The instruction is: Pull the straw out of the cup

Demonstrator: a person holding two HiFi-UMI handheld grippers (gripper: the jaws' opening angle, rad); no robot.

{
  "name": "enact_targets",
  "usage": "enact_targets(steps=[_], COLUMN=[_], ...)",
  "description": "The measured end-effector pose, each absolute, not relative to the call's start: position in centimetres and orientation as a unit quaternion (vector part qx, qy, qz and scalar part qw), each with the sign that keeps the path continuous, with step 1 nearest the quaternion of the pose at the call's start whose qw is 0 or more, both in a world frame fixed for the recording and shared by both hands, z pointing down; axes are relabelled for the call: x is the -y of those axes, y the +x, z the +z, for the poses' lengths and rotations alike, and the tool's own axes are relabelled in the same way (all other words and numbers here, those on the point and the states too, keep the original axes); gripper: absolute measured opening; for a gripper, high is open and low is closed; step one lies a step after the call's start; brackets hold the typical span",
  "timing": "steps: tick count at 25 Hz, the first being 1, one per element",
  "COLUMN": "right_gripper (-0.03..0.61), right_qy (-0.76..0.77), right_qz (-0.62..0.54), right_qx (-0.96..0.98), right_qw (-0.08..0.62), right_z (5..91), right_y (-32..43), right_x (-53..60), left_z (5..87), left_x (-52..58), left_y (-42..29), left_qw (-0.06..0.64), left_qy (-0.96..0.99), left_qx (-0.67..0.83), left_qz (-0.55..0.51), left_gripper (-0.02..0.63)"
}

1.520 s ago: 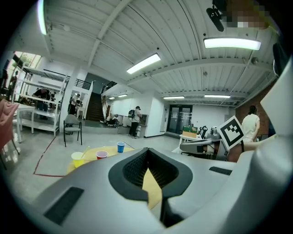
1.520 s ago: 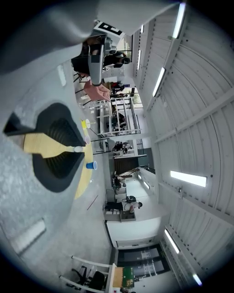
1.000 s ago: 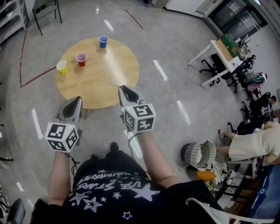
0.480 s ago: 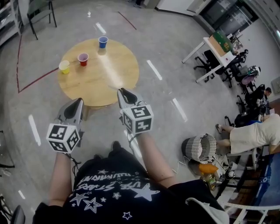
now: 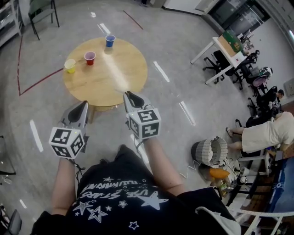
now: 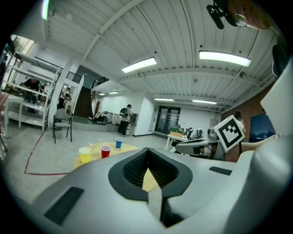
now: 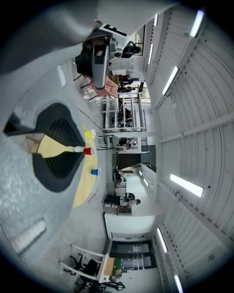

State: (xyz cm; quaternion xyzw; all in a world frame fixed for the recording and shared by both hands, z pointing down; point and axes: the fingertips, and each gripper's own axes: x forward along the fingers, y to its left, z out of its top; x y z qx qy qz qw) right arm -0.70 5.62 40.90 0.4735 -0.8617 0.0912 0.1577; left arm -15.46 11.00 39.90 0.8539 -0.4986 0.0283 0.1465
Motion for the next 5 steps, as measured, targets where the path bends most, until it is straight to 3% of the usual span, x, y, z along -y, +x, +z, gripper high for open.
enact_targets(steps=[5], right_gripper=[0.035], right_qy=[0.472], right_qz=[0.087], right_qx=[0.862], right_qw=[0.165], right_z=[40.84], right_y=[-1.45], right_x=[-6.03], left_z=[39.72], left_x=[-11.49], left_y=[-16.01], left_qw=[0.148], left_qy=[0.854], left_qx=[0.498], left_qz=[0.027], left_gripper=[0.005])
